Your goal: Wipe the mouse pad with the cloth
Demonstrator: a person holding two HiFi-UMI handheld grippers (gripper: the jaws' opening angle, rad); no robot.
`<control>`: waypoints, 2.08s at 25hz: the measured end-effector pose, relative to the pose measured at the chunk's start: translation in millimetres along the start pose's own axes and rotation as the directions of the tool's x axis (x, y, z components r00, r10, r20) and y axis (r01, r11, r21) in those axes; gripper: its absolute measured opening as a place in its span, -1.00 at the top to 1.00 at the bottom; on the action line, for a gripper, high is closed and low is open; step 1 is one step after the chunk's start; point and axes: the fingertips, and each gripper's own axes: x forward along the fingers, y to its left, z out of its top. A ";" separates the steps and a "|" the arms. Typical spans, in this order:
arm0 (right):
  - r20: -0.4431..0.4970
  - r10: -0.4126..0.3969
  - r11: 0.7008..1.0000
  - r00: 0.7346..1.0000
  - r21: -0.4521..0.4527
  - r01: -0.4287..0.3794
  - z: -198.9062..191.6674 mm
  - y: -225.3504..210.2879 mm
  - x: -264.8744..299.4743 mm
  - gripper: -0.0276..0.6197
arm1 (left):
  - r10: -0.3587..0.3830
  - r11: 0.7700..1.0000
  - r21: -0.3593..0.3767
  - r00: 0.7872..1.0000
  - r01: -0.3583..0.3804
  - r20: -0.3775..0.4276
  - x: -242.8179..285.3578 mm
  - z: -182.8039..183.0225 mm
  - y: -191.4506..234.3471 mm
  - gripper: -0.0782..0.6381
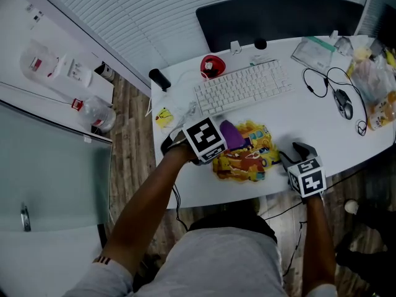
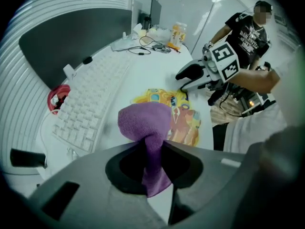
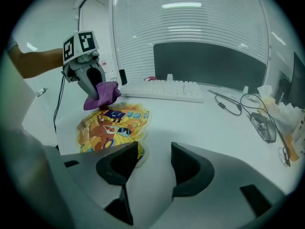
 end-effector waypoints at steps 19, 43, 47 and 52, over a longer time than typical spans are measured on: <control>-0.014 0.001 1.000 1.000 -0.002 -0.001 -6.0 -2.6 -7.3 0.30 | -0.128 0.966 0.216 0.988 0.143 -0.081 60.8 98.4 -67.2 0.55; -0.019 -0.008 1.000 1.000 0.018 0.008 -9.2 -3.6 -6.0 0.29 | -0.120 0.989 0.080 0.991 0.125 -0.065 39.6 1.4 -35.4 0.55; -0.022 -0.010 1.000 1.000 0.013 0.010 -9.0 -3.5 -5.4 0.29 | -0.109 0.993 0.030 0.992 0.111 -0.061 31.7 -27.8 -26.7 0.55; -0.029 -0.010 1.000 1.000 0.002 0.010 -9.3 -3.1 -5.8 0.29 | -0.090 0.996 -0.009 0.995 0.090 -0.050 23.1 -49.5 -22.8 0.55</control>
